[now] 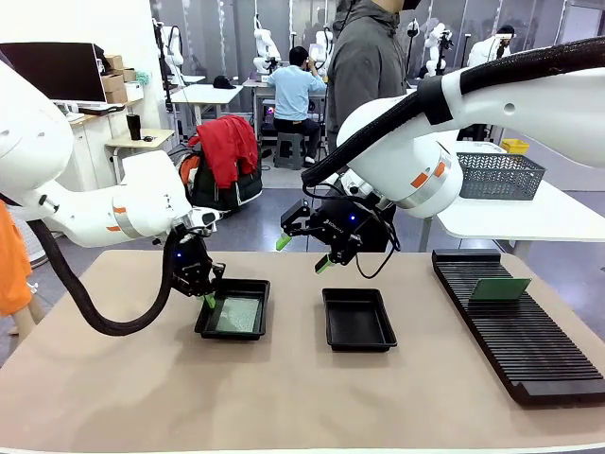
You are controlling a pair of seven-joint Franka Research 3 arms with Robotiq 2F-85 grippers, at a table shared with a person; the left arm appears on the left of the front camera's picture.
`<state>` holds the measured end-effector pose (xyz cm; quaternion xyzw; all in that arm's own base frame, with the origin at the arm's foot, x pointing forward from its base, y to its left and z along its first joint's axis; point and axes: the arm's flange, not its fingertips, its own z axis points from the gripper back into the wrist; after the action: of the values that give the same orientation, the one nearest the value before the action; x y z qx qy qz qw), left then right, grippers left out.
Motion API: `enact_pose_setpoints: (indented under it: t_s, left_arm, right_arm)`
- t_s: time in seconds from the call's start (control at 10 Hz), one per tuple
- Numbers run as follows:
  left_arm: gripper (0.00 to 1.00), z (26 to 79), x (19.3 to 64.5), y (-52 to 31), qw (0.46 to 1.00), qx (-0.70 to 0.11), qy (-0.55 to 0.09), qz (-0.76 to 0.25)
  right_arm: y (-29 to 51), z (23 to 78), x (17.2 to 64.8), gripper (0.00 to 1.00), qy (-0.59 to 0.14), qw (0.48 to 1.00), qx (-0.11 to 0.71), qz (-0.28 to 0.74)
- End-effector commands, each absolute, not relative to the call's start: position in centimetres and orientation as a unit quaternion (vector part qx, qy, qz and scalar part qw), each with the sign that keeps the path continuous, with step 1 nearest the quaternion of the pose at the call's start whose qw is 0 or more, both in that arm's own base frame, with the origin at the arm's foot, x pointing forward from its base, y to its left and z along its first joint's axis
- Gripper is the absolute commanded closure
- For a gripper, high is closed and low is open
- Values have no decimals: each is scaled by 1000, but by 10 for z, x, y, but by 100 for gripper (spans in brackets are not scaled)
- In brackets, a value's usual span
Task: Inspect and transfer BCBs to ESD trays.
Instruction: Pick up the ESD tray and place it on the left side of the table.
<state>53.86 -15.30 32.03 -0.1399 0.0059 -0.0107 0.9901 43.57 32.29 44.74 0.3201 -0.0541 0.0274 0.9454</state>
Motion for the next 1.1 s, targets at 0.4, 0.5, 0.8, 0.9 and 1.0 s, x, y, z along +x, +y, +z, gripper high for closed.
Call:
enact_pose_setpoints:
  t_s: [0.4, 0.5, 0.8, 0.9, 1.0]
  left_arm:
    - [100, 338, 526, -64, 979, -201, -19, -29]
    - [100, 341, 525, -43, 980, -198, -19, -29]
    - [100, 343, 522, 29, 981, -190, -23, -24]
    - [100, 342, 523, 50, 982, -187, -22, -21]
    - [100, 340, 523, 69, 983, -180, -23, -20]
  right_arm:
    - [325, 449, 438, 0, -53, 948, 312, 20]
    - [325, 449, 438, 0, -53, 948, 312, 20]
    - [325, 449, 438, 0, -53, 948, 312, 20]
    - [325, 449, 438, 0, -53, 948, 312, 20]
    - [325, 449, 438, 0, -53, 948, 312, 20]
